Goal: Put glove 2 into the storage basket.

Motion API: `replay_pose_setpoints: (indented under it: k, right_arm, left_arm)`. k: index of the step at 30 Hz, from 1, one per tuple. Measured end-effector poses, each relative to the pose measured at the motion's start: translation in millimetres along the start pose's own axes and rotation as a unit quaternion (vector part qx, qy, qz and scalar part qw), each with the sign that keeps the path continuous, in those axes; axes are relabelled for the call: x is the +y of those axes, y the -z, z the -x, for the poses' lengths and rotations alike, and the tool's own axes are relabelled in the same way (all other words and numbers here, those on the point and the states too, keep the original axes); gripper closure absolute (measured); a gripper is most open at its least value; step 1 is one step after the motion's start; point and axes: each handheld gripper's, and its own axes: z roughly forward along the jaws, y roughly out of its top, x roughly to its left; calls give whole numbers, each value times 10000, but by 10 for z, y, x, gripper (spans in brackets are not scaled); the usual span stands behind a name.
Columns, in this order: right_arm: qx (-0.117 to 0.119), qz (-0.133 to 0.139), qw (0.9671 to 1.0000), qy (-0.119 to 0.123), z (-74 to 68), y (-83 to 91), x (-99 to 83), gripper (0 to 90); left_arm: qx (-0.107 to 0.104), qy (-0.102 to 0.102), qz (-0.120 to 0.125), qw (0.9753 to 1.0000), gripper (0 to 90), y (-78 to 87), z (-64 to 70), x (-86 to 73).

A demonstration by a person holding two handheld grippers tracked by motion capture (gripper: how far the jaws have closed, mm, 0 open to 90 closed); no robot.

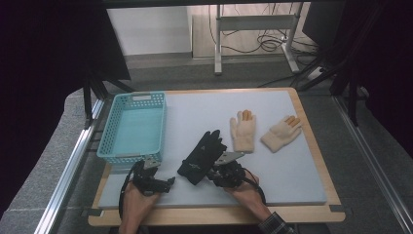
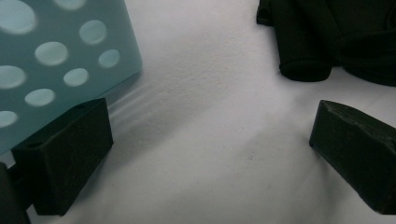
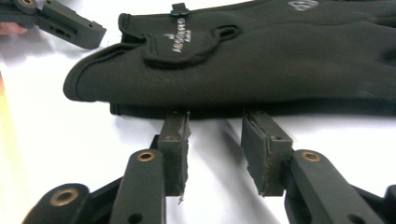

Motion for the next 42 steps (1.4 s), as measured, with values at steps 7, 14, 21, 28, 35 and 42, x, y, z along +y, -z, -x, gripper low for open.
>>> replay_pose_setpoints:
  k: [7, 14, 21, 28, 35, 42]
  right_arm:
    - [-217, 22, 9998, 2, 155, 226, -105, 460]
    - [-537, 79, 9984, -125, 347, 462, -238, 308]
    - [-886, 160, 9954, -324, 569, 673, -389, 219]
    - [-1272, -35, 9896, -677, 884, 829, -622, 160]
    - [-1423, -57, 9866, -791, 989, 841, -734, 142]
    - [-1456, -64, 9863, -768, 979, 835, -742, 139]
  left_arm:
    - [-2, 11, 14, 10000, 0, 0, -3, -3]
    - [-6, 29, 15, 10000, 0, 0, -2, -5]
    - [-6, 24, 17, 10000, 0, -1, -5, -4]
    - [-6, 25, 19, 10000, 0, -1, -5, -4]
    - [-8, 25, 21, 10000, 0, 0, -5, -5]
    - [-9, 23, 25, 10000, 0, 2, -5, -5]
